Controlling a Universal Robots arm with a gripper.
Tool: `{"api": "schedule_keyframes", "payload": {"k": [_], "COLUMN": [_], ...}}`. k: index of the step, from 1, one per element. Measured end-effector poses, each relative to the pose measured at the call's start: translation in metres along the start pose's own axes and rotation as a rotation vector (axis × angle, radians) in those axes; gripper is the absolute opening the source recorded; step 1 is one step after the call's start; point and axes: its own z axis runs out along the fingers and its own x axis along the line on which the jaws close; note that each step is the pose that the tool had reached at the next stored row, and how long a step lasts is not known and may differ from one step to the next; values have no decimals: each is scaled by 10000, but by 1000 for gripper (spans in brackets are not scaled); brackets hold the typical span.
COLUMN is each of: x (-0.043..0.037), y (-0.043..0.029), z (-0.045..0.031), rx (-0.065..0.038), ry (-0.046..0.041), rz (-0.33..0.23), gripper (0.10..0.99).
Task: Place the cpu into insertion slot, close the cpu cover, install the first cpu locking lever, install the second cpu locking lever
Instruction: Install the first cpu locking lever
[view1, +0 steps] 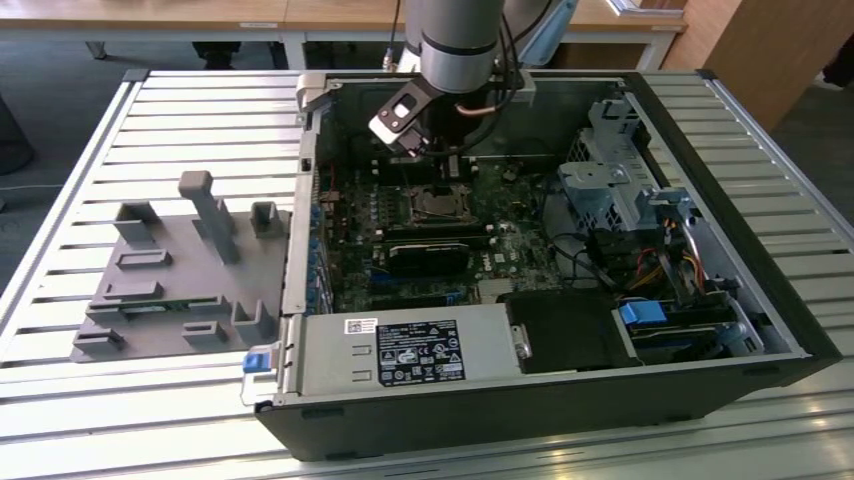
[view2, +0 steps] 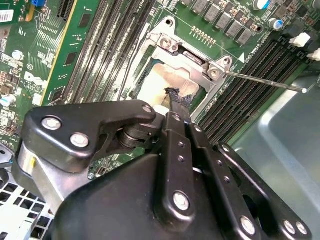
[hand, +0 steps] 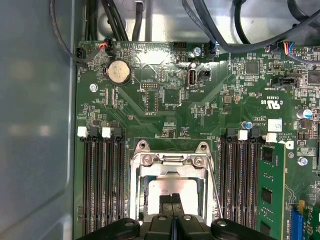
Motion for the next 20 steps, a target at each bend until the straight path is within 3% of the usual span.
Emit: {"api": "schedule_keyframes", "payload": {"k": [10, 16, 20], "x": [0, 1, 2], "y": [0, 0, 0], "z": [-75, -197, -322], "rx": [-1, -2, -2], "ry": [-4, -3, -3], "rz": [-1, 0, 0], "gripper": [106, 106, 106]}}
